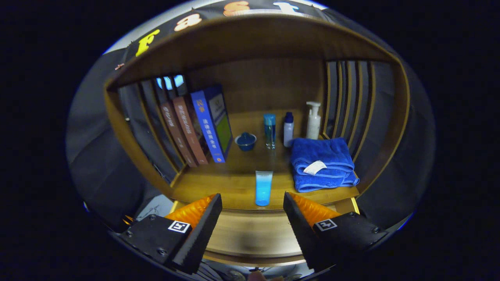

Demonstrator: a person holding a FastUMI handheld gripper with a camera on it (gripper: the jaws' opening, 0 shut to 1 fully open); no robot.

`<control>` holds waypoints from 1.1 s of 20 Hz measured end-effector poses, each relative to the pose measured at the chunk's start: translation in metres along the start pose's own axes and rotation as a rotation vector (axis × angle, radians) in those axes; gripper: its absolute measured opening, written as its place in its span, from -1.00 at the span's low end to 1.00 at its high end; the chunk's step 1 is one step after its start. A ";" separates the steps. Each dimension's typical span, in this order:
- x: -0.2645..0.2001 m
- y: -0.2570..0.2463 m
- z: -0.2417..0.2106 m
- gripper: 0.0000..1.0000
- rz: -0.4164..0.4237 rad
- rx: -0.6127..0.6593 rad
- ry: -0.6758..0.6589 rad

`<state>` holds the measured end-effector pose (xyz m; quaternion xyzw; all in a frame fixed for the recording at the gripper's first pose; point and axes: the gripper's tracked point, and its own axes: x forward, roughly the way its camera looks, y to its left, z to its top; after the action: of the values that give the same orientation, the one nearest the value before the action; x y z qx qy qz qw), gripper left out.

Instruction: Pull open the drawer, take out the items inside it, and place them on the countertop above the cabinet.

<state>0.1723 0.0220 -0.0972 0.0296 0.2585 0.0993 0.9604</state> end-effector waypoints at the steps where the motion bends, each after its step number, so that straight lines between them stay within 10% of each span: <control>1: -0.015 0.003 0.006 1.00 0.007 -0.008 -0.047; 11: -0.131 0.033 -0.023 0.99 -0.043 -0.137 -0.487; 22: -0.108 0.015 -0.179 0.97 -0.104 -0.178 -0.431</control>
<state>-0.0118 0.0153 -0.1971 -0.0481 0.0389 0.0635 0.9961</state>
